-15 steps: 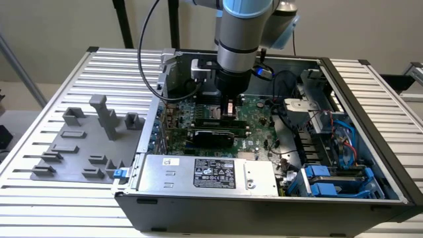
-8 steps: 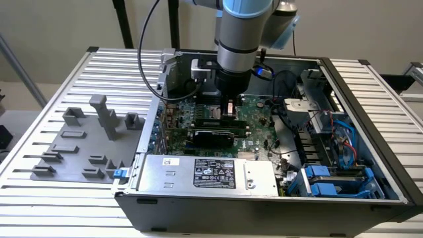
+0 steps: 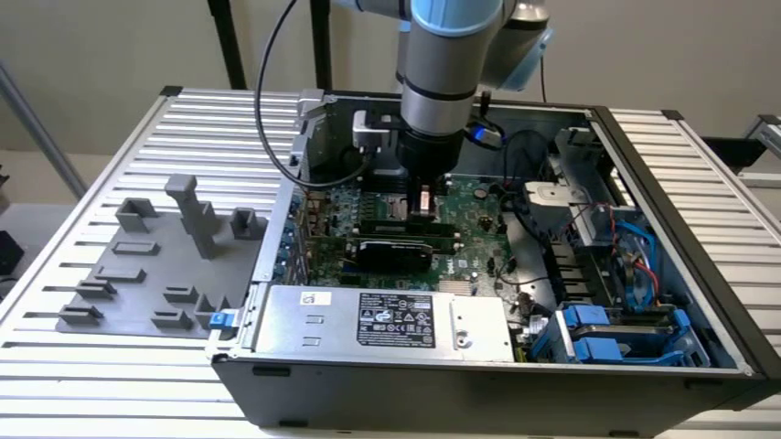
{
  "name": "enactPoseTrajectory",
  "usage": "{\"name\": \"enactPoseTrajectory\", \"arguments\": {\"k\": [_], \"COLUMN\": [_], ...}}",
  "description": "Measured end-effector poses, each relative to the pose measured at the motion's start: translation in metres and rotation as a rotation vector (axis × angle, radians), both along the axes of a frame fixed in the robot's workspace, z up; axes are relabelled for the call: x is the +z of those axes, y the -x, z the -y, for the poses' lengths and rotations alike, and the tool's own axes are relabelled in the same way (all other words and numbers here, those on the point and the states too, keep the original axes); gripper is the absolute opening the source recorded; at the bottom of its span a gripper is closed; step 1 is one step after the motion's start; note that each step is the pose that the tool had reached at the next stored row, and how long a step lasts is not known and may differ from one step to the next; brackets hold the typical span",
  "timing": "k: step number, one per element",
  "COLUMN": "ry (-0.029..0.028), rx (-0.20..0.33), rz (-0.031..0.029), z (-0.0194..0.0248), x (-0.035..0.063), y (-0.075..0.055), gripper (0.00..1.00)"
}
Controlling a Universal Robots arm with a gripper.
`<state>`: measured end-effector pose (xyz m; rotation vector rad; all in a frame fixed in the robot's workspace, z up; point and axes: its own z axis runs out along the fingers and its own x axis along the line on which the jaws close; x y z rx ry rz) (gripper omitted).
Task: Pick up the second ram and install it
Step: 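Press down the second ram until it locks into place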
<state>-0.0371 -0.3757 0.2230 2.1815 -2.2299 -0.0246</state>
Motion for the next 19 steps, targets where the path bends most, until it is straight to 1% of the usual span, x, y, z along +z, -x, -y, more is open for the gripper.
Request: {"name": "enactPoseTrajectory", "arguments": {"k": [5, 6, 9, 13, 16, 18, 19], "ry": [0.0, 0.0001, -0.0005, -0.002, -0.0044, -0.0078, -0.008], "rx": [0.0, 0.0, 0.0, 0.0, 0.0, 0.0, 0.0], "rz": [0.0, -0.0001, 0.0002, 0.0, 0.0, 0.0001, 0.0001], "z": [0.0, 0.0, 0.0, 0.0001, 0.0001, 0.0002, 0.0002], "x": [-0.0014, -0.0014, 0.0002, 0.0117, 0.0195, 0.0208, 0.0208], "y": [0.0, 0.0, 0.0, 0.001, 0.002, 0.002, 0.002], "gripper": [0.0, 1.0, 1.0, 1.0, 1.0, 1.0, 0.0]}}
